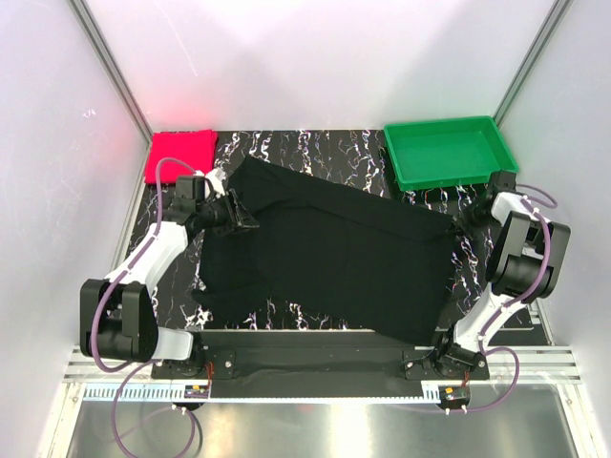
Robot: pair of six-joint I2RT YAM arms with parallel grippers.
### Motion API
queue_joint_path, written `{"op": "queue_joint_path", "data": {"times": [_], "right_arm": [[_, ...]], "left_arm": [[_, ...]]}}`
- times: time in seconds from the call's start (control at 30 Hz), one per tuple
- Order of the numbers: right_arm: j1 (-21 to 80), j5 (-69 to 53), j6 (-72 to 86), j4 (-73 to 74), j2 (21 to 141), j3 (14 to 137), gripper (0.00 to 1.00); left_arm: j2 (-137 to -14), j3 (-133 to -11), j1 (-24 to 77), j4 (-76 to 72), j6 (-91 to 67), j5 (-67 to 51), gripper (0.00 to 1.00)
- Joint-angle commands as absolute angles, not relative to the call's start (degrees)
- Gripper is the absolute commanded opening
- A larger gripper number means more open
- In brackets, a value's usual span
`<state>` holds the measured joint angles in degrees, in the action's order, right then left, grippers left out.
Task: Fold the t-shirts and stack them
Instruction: Fold the tshirt
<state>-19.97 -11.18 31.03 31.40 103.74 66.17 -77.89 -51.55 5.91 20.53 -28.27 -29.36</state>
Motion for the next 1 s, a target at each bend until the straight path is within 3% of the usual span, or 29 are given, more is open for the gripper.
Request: {"op": "queue_joint_path", "data": {"times": [0.0, 0.3, 0.5, 0.63, 0.7, 0.73, 0.77, 0.97], "right_arm": [[-19.69, -11.69, 31.47, 30.67, 104.06, 70.22, 0.02], [-19.78, -12.40, 27.16, 31.90, 102.31, 70.84, 0.06], [-19.78, -11.34, 28.56, 33.40, 98.62, 68.21, 0.18], [-19.60, -16.06, 28.83, 33.31, 100.54, 67.76, 0.21], [-17.86, -18.79, 28.74, 33.31, 101.33, 68.55, 0.27], [-16.71, -19.24, 28.74, 33.31, 101.51, 68.99, 0.39], [-15.13, -19.51, 28.65, 33.31, 101.60, 70.39, 0.42], [-2.48, -25.48, 31.02, 31.91, 106.25, 78.90, 0.53]], "left_arm": [[-78.31, -55.11, 6.06, 20.21, -26.98, -30.24, 0.43], [-79.45, -55.99, 6.15, 20.57, -27.51, -29.09, 0.43], [-80.07, -55.90, 6.06, 20.13, -28.13, -27.95, 0.43], [-81.21, -57.30, 4.84, 19.34, -28.91, -26.54, 0.43], [-83.04, -58.70, 3.96, 18.81, -29.00, -26.72, 0.46], [-83.84, -60.19, 3.00, 18.72, -28.83, -26.63, 0.48], [-84.54, -60.99, 2.47, 18.29, -28.57, -26.72, 0.50], [-94.47, -68.37, -2.98, 17.40, -27.07, -27.77, 0.59]]}}
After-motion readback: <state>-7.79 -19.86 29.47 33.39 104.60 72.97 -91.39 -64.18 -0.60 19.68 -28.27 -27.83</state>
